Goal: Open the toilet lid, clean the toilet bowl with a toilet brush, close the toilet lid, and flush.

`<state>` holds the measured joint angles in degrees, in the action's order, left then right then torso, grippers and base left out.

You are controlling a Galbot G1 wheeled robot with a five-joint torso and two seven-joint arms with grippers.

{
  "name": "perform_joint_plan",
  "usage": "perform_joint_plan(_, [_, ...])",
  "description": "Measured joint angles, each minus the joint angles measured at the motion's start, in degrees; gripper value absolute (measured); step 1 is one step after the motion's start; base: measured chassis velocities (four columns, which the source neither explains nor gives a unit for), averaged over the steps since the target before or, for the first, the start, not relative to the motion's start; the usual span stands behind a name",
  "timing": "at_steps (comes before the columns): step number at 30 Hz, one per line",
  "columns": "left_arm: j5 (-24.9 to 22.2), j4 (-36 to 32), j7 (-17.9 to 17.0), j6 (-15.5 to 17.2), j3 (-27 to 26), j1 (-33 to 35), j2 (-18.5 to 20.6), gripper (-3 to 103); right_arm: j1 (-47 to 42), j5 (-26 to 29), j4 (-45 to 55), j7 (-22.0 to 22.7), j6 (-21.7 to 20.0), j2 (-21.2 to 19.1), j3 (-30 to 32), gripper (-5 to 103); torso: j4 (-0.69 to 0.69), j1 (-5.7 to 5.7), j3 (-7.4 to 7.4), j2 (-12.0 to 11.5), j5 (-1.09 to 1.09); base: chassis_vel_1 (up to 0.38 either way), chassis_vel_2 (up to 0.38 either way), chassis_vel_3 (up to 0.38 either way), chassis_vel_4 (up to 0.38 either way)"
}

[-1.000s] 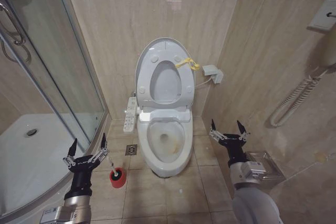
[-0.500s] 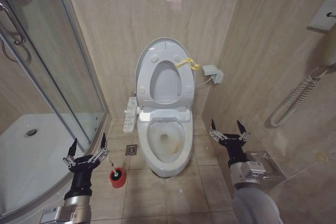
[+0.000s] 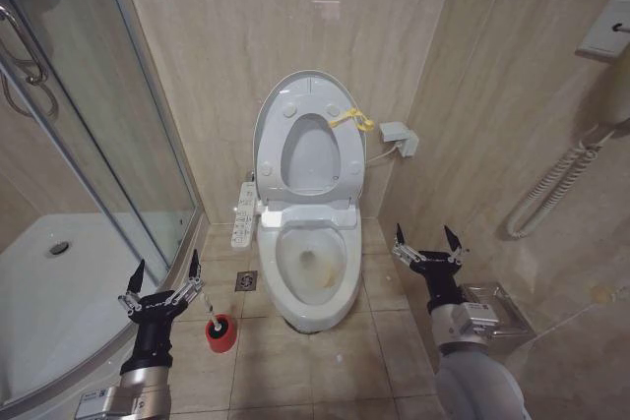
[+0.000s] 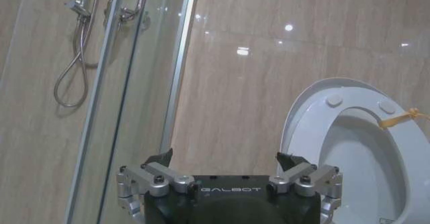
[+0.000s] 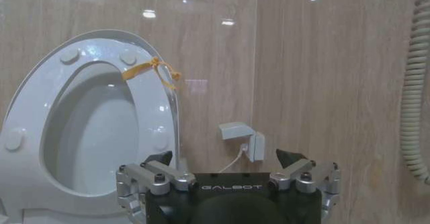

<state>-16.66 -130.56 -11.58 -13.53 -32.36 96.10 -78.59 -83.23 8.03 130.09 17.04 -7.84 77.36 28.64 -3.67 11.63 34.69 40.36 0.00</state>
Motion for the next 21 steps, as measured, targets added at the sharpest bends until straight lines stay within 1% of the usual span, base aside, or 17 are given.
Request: perform_joint_plan(21, [0.00, 0.00, 0.00, 0.00, 0.00, 0.00, 0.00, 100, 0.00, 0.00, 0.00, 0.00, 0.00, 0.00, 0.00, 100, 0.00, 0.00, 0.00, 0.00, 0.00, 0.000, 0.000, 0.000, 0.000])
